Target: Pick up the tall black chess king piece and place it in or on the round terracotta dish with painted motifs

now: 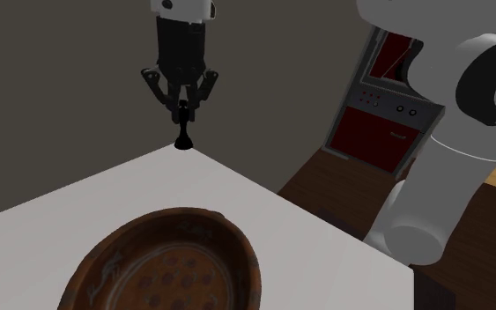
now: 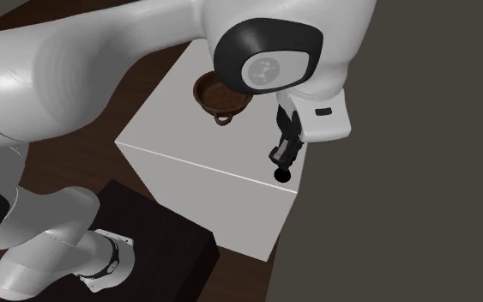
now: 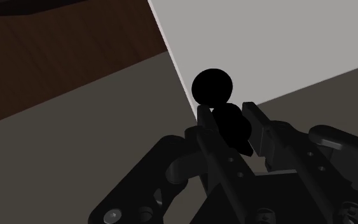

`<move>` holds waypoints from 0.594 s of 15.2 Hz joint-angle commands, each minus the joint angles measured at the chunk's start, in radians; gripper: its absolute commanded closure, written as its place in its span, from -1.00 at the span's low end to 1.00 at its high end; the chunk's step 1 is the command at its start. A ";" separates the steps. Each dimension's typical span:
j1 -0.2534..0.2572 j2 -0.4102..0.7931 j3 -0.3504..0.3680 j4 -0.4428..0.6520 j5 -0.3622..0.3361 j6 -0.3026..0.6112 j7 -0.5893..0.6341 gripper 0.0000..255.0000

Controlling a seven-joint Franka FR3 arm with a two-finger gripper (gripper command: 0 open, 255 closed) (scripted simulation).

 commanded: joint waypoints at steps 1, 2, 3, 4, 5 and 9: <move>0.003 0.010 0.002 0.037 -0.006 -0.029 0.004 1.00; 0.005 0.018 0.004 0.059 -0.010 -0.044 0.006 1.00; 0.007 0.025 0.006 0.082 -0.014 -0.061 0.009 1.00; 0.010 0.034 0.007 0.105 -0.018 -0.077 0.012 1.00; 0.012 0.043 0.009 0.129 -0.023 -0.094 0.015 1.00; 0.028 0.084 0.018 0.234 -0.047 -0.164 0.028 1.00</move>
